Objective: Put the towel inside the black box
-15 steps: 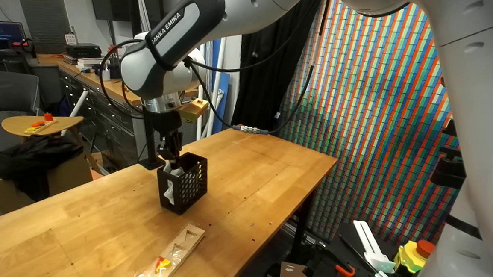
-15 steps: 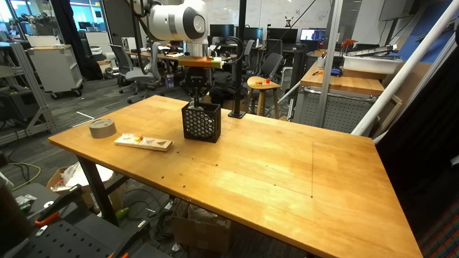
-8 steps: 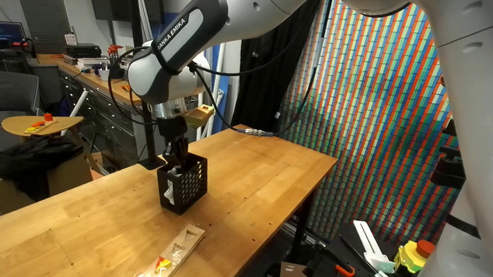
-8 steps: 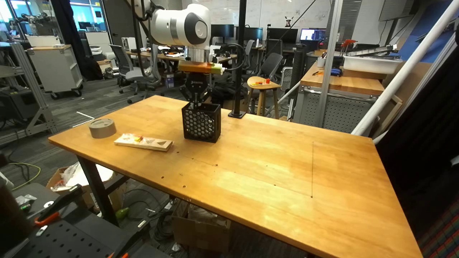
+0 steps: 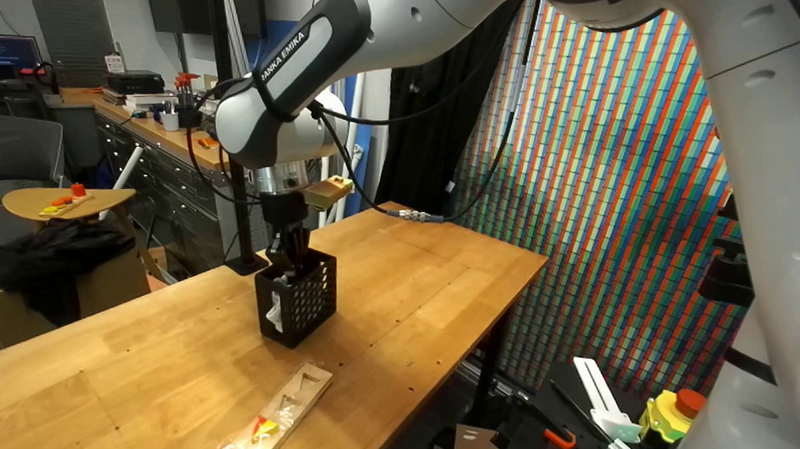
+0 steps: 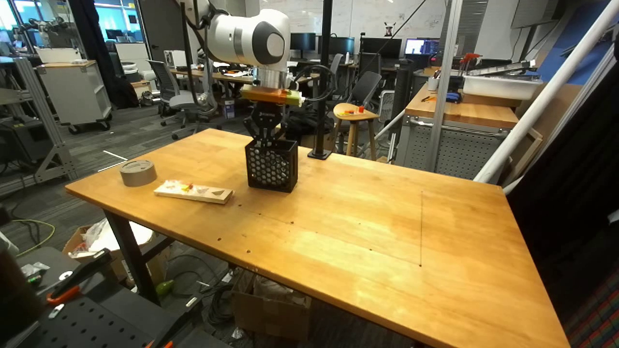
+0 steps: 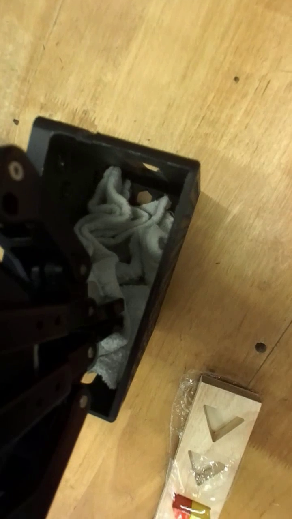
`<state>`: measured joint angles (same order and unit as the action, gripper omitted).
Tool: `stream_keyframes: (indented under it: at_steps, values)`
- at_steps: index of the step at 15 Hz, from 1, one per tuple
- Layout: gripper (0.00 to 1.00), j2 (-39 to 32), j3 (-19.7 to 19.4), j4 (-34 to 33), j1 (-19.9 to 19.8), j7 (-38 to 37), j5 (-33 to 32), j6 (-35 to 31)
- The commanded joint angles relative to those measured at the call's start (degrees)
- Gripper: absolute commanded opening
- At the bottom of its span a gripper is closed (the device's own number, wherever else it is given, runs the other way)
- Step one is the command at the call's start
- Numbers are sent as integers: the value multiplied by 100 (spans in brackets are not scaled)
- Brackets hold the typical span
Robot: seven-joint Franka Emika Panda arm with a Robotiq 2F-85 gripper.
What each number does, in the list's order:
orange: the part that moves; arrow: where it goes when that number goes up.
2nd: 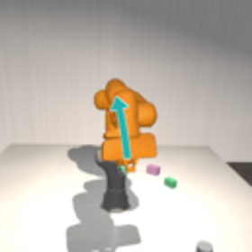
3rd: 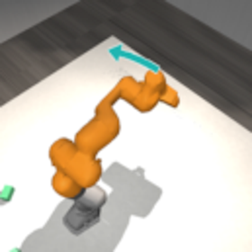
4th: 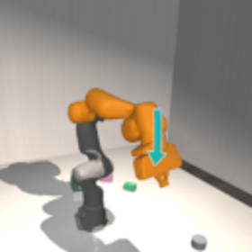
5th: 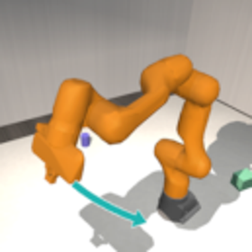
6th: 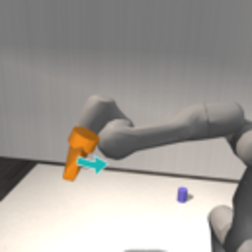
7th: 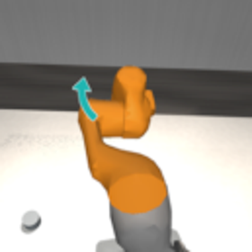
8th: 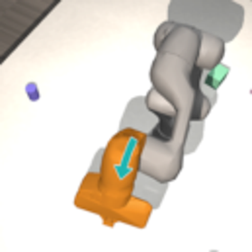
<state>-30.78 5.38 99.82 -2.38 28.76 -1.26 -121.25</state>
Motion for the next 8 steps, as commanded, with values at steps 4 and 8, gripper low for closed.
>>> stream_keyframes:
  at_steps: [4, 8]
  values:
    - [4, -435, 128, -268, -174, 311, 144, 4]
    - [4, -750, 264, -330, -294, 508, 353, -85]
